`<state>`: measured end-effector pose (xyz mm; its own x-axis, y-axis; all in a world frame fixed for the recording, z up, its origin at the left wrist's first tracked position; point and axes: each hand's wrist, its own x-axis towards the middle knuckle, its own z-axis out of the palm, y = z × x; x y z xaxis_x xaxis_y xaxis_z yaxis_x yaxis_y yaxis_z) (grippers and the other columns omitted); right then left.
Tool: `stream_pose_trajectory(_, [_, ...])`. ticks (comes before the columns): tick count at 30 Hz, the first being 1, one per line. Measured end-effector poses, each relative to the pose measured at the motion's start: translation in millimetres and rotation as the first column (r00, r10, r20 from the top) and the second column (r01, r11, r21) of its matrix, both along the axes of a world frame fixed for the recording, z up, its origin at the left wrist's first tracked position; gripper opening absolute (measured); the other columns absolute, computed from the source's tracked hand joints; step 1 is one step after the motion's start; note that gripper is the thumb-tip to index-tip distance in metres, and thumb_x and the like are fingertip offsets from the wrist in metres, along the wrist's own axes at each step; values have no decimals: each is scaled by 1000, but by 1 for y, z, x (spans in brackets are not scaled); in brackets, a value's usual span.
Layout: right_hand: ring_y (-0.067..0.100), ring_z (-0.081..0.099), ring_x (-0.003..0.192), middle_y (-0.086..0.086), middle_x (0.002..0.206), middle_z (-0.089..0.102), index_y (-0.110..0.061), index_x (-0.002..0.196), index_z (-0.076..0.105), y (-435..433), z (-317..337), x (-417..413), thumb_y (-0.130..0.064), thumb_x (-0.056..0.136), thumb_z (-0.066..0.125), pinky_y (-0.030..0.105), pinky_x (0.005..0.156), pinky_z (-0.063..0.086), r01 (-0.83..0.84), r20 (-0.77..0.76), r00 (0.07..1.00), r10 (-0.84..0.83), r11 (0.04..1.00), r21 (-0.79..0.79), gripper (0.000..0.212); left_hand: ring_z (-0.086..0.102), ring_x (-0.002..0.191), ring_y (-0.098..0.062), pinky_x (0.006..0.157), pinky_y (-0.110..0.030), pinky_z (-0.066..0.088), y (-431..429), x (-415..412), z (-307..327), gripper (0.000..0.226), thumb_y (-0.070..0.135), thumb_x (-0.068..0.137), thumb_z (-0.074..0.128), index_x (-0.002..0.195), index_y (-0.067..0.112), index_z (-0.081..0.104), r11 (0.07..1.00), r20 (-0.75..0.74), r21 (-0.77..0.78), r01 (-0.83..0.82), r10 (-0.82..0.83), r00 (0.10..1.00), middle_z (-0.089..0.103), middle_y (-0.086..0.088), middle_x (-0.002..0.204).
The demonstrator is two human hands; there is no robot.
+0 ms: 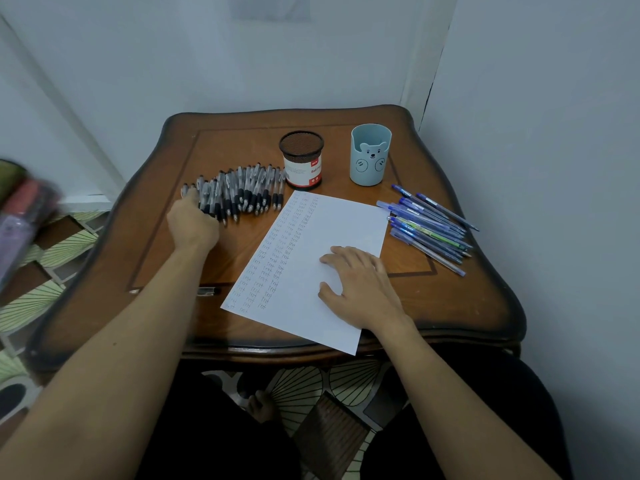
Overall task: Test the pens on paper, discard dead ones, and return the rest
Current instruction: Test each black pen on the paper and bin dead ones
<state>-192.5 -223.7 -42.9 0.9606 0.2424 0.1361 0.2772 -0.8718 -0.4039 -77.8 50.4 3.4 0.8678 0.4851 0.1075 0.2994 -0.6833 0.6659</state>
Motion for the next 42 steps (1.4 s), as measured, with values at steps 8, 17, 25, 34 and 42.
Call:
stream_pose_trajectory(8, [10,27,143,-9,154,37,-33,141,45,0,0,0,-50,95,44,38,120,13,3,-2,1000,-3,1000,-10,49,57,123,-30,105,-49,49,10,-26,4,59,3,93,57,149,13,46,991,107,-26,130,-127,986,56,-11,142])
stream_pose_trajectory(17, [11,26,143,-9,155,36,-33,141,44,1,1,-1,-51,95,42,39,121,12,2,-18,1000,-2,1000,-8,49,61,88,-24,84,-42,47,4,-98,1,25,26,89,53,103,20,72,900,-64,231,370,-365,929,62,8,88])
stream_pose_trajectory(25, [11,25,144,-8,155,36,-32,142,45,1,3,-2,-49,96,44,38,120,11,3,-19,1000,-3,1000,-8,49,42,126,-35,108,-51,33,17,-129,-24,61,30,80,53,138,14,59,916,-191,179,359,-326,926,54,-14,129])
stream_pose_trajectory(34, [11,25,144,-8,155,36,-31,142,45,1,5,-3,-47,97,45,39,120,11,4,-19,1000,-4,1000,4,48,53,116,-31,105,-51,29,16,-117,-28,24,23,102,53,124,17,63,915,-33,235,328,-329,944,64,-5,118])
stream_pose_trajectory(42, [10,24,144,-9,155,36,-33,142,45,1,4,-3,-48,97,45,37,120,11,6,-15,1000,-6,1000,-1,48,49,72,-13,85,-41,31,-13,-118,-5,55,66,96,27,78,25,57,874,104,90,478,-485,868,53,8,74])
